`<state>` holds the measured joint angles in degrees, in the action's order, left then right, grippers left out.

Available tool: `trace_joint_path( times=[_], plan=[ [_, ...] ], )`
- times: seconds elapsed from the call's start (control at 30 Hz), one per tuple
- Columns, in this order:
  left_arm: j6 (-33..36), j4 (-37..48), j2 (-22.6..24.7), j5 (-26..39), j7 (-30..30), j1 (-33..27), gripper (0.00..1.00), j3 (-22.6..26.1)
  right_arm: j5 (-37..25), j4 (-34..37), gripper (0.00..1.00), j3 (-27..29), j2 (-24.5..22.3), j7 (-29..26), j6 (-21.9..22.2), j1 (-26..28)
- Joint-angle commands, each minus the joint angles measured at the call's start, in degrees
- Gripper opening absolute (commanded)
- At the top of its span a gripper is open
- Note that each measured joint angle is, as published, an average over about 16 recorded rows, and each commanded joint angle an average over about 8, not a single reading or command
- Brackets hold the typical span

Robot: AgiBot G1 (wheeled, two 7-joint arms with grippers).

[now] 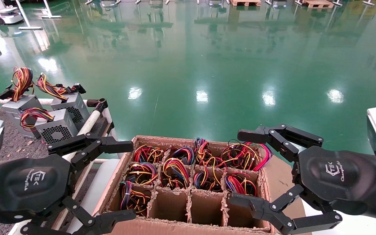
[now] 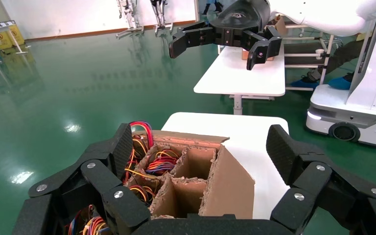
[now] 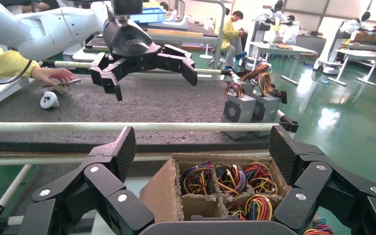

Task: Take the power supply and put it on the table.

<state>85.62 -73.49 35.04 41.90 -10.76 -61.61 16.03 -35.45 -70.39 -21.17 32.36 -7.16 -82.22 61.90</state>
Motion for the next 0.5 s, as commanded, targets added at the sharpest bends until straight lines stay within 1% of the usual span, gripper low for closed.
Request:
trace_joint_path(
  times=[0.03,0.5],
  plan=[
    [0.0,0.0,0.0,0.0,0.0,0.0,1.00,0.0,0.0,0.0,1.00,0.0,0.0,0.0,0.0,0.0],
    [0.0,0.0,0.0,0.0,0.0,0.0,1.00,0.0,0.0,0.0,1.00,0.0,0.0,0.0,0.0,0.0]
  ],
)
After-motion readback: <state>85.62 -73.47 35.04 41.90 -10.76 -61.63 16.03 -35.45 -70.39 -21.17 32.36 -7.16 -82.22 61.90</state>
